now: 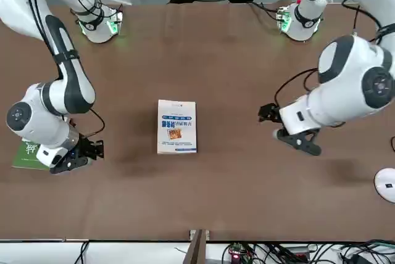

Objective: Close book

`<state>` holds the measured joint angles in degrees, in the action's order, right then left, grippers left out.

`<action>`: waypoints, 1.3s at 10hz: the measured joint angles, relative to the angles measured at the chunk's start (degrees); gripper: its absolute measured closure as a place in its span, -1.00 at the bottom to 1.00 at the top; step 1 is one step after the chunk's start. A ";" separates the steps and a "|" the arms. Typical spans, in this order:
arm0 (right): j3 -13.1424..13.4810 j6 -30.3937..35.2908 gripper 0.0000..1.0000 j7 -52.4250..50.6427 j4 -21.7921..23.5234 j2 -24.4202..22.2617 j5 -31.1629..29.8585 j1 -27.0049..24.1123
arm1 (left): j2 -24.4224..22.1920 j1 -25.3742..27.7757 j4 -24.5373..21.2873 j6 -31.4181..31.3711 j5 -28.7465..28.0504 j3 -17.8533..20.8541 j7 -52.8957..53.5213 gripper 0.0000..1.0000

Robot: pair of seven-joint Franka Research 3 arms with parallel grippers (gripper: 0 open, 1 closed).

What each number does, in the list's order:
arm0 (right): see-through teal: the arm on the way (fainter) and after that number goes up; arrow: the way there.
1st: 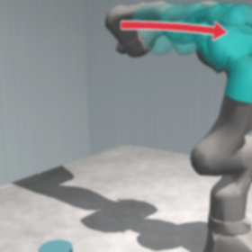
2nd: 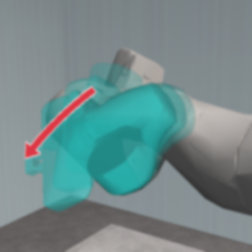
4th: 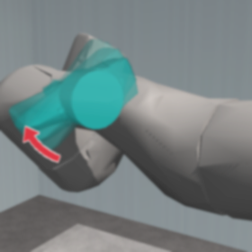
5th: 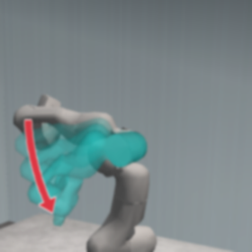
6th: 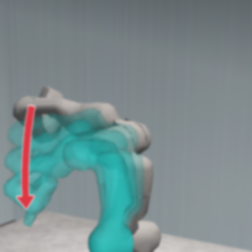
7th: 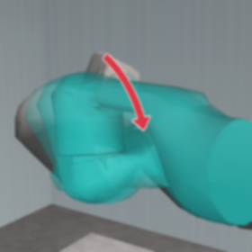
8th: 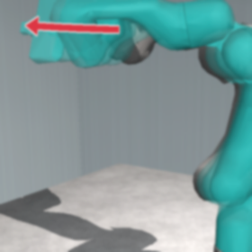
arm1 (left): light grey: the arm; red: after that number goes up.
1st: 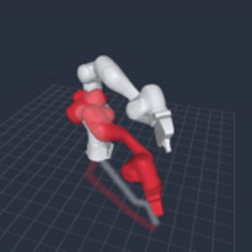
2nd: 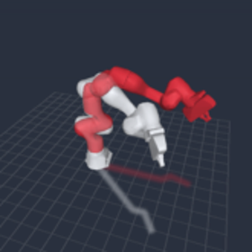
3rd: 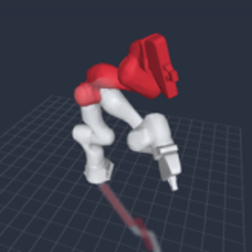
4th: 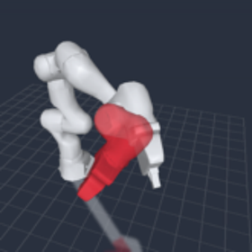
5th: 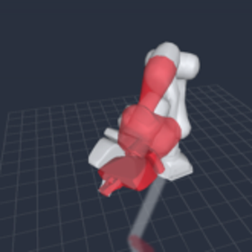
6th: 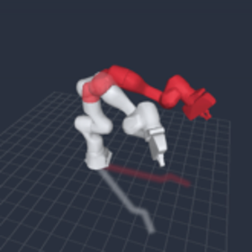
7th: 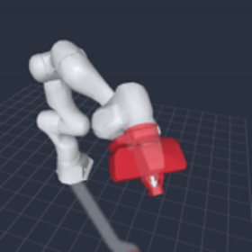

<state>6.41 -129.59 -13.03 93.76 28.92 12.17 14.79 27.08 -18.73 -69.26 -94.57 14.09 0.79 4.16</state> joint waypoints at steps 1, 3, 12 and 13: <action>0.01 0.00 -0.05 -0.75 -0.17 0.00 -0.47 -0.39 | -0.66 0.16 -0.07 0.68 -1.90 0.65 0.10 -1.00; 0.05 0.00 -0.43 -2.84 -0.49 0.00 -0.89 -1.18 | -1.87 0.30 -0.25 1.06 -7.20 1.10 0.16 -1.00; 0.19 0.60 -1.00 -4.31 -3.26 0.03 -2.26 -4.29 | -9.59 2.09 -5.30 2.64 -10.97 2.89 0.16 -1.00; 0.20 1.62 -1.00 -4.37 -3.98 0.03 -2.30 -4.73 | -11.11 2.25 -7.02 2.69 -10.97 2.89 0.08 -1.00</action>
<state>6.61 -127.97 -17.40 89.78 28.95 9.87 10.07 15.97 -16.48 -76.28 -91.88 3.13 3.67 4.25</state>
